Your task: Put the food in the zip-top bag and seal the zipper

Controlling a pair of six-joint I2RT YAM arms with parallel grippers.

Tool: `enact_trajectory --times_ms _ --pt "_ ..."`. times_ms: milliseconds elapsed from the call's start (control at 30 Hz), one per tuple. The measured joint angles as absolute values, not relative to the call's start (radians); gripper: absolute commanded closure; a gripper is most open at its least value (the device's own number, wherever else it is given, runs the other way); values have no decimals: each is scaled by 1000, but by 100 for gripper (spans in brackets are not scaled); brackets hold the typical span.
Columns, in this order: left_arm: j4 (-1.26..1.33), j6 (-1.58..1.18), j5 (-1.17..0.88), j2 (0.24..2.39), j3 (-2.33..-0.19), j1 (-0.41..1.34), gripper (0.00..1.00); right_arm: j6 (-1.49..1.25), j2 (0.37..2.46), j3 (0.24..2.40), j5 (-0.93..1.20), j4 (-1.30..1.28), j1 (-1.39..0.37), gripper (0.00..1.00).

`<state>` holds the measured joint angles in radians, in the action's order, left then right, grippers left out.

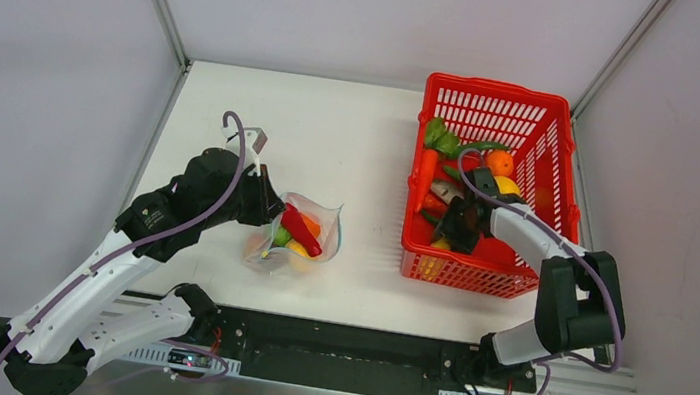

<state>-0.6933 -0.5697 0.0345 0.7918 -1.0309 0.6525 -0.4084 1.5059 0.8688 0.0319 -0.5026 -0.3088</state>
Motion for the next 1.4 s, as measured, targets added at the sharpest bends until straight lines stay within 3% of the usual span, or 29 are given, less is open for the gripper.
enact_trajectory --times_ms 233,800,1400 --pt "-693 -570 35 792 -1031 653 100 -399 1464 869 43 -512 -307 72" --pt "-692 -584 34 812 -1031 653 100 -422 992 975 -35 -525 -307 76" --pt "-692 -585 33 817 -1031 653 100 -579 936 1083 178 -400 -354 77"
